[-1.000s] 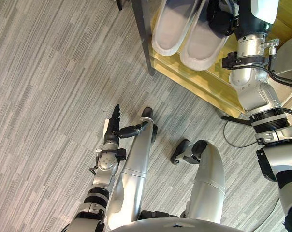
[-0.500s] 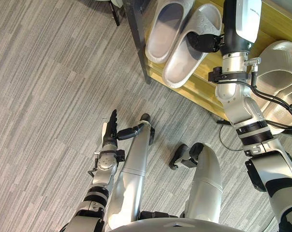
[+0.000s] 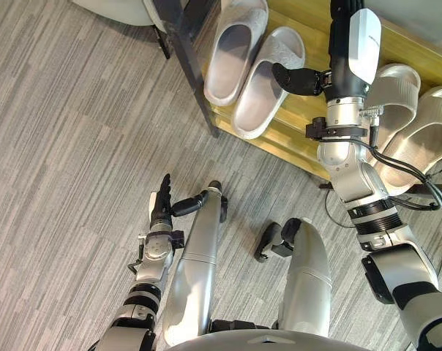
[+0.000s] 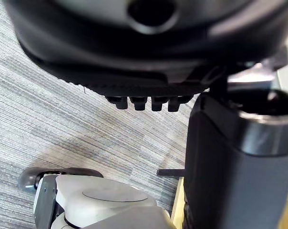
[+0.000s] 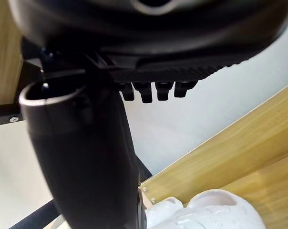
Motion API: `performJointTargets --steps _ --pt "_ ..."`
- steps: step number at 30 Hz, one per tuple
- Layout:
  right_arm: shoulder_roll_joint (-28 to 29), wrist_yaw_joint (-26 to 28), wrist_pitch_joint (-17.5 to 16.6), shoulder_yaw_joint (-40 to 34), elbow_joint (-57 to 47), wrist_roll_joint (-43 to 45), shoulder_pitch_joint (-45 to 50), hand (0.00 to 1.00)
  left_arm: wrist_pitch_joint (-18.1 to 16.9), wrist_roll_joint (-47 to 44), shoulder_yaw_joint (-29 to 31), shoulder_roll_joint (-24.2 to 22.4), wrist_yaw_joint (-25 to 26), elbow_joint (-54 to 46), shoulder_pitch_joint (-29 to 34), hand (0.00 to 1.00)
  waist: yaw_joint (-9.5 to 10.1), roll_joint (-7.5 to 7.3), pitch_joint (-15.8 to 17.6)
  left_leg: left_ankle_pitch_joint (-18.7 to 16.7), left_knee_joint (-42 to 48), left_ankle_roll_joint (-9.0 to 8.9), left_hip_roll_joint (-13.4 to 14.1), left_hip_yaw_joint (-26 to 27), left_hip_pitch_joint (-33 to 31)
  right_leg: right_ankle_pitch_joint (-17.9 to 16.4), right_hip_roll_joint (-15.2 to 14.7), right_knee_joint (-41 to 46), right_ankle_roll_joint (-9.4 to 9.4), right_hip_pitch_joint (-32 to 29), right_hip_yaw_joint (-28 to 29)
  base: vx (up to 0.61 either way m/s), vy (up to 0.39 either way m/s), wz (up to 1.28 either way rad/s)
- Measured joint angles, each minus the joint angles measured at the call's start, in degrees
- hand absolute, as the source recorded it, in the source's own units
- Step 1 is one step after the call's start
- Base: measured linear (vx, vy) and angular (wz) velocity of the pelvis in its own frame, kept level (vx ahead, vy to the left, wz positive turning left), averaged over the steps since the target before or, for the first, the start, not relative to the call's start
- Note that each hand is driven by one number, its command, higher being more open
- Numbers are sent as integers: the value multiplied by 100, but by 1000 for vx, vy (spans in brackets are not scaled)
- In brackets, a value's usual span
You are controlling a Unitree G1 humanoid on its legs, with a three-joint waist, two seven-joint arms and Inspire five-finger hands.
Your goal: Organize the slippers on the shoe rack
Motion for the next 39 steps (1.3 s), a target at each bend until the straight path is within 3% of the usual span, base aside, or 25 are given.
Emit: performJointTargets --steps 6,10,11,12,17,29,39 --pt "325 134 -5 -28 -275 269 371 100 44 0 69 1 28 26 0 100 -38 -1 0 -15 -63 -54 69 0 47 8 79 -108 -11 39 -8 43 -21 -4" --pt "920 140 -38 -209 -868 628 996 100 96 0 80 4 57 38 0 100 -72 -4 0 -22 -137 -64 78 -2 109 9 94 -185 -7 99 -19 10 1 0" --pt "1433 125 -153 -231 -1152 778 1485 100 142 2 117 15 67 44 11 100 -108 -32 -15 -34 -170 -74 89 8 142 12 107 -228 -2 124 -11 37 7 -3" --pt "1525 130 -195 -217 -1186 892 1576 100 160 1 125 17 72 44 11 100 -117 -32 -15 -42 -171 -77 95 8 151 12 113 -237 -2 136 -12 38 10 -6" --pt "2545 736 -455 63 -1198 2676 2792 100 311 70 331 35 87 91 17 100 -189 -117 -8 -126 -228 -85 199 67 365 13 208 -381 43 326 28 33 18 -11" --pt "2769 1740 -1146 130 -612 5108 2983 100 408 295 566 21 112 270 13 100 -223 -205 -6 -233 -249 -91 271 135 674 20 273 -505 41 617 84 11 32 -4" --pt "2679 1957 -1317 178 -150 5856 2365 100 380 288 709 -46 79 405 -67 100 -192 -205 -6 -237 -311 -87 264 122 672 29 273 -588 33 644 40 12 39 1"
